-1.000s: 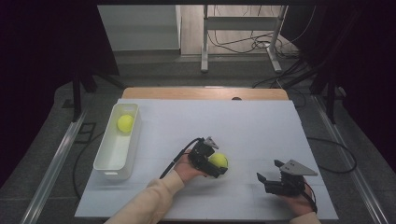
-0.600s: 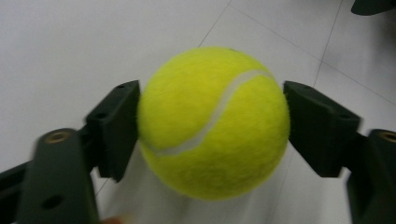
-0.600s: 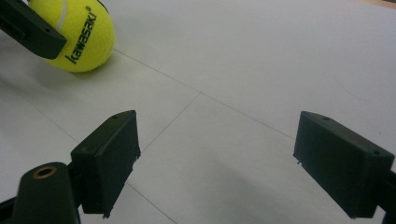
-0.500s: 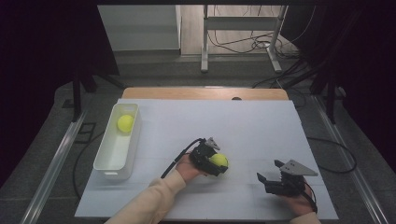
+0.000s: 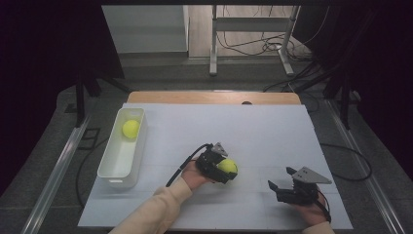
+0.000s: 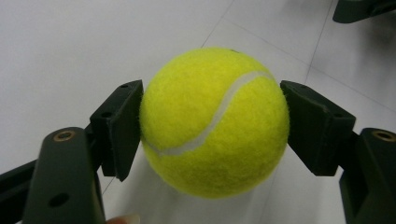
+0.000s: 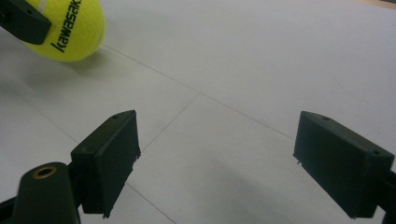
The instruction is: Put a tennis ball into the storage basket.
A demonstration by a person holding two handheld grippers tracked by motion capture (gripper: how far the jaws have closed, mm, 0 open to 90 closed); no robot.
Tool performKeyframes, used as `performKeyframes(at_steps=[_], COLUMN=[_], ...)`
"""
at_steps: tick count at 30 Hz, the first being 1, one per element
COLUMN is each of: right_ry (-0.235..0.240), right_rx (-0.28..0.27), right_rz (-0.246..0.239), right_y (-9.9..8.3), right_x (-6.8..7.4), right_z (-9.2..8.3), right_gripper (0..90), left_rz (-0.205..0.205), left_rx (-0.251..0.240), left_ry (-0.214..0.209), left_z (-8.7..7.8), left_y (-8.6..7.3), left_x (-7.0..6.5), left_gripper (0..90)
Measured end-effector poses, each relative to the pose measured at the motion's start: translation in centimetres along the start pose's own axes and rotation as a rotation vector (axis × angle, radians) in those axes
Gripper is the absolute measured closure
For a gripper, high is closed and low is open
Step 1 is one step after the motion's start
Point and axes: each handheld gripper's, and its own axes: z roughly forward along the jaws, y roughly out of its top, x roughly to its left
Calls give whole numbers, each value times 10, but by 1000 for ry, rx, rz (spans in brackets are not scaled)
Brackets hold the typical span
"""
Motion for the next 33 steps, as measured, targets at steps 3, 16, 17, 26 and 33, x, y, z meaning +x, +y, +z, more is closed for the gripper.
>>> performKeyframes(at_steps=[3,16,17,26,33], right_ry=[-1,-3,-3,-4,-5], right_rx=[1,1,0,1,1], right_rz=[0,0,0,-1,-1], right_y=[0,0,0,0,0], right_x=[0,0,0,0,0], right_z=[0,0,0,0,0], right_gripper=[147,147,147,147,147], left_rz=[-2,-1,1,-8,-13], left_rx=[-10,-40,-42,-70,-96], left_ry=[0,5,6,17,25], left_z=[-3,-13,-14,-22,-31], left_y=[0,1,0,1,1], left_x=[0,-1,-1,-1,1], left_gripper=[266,266,266,266,266])
